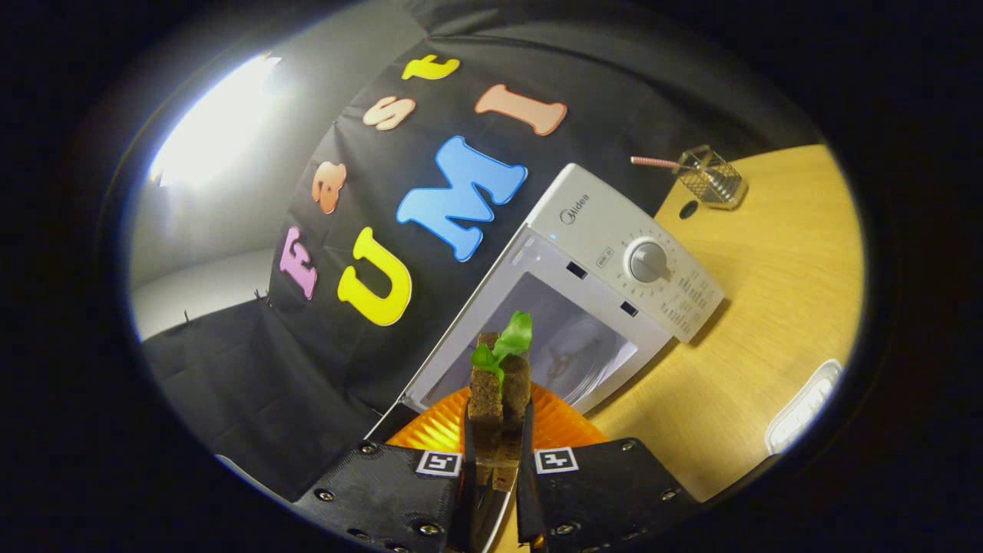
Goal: Open the microwave, put the food inside, and close the microwave door.
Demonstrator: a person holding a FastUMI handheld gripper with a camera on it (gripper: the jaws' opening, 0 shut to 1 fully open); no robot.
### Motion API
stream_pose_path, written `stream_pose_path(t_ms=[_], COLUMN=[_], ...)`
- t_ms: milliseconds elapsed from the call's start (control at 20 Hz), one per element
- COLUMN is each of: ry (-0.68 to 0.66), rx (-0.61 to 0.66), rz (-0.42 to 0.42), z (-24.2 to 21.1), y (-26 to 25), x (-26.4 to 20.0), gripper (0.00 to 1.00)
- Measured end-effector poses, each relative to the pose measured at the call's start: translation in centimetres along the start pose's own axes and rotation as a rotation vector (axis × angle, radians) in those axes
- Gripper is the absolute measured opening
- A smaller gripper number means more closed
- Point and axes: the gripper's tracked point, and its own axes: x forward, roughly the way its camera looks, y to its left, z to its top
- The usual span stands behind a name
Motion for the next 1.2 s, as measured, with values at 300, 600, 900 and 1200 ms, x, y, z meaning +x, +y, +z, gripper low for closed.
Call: stream_pose_path(t_ms=[300, 600, 900, 1200], ry=[-0.037, -0.095, -0.161, -0.205], rx=[0.230, 0.347, 0.402, 0.375], rz=[-0.009, -0.051, -0.133, -0.206], z=[-2.4, -3.3, -3.5, -3.7], y=[0.0, -1.4, -4.3, -5.7], x=[4.6, 8.7, 12.7, 16.1], gripper=[0.20, 0.20, 0.20, 0.20])
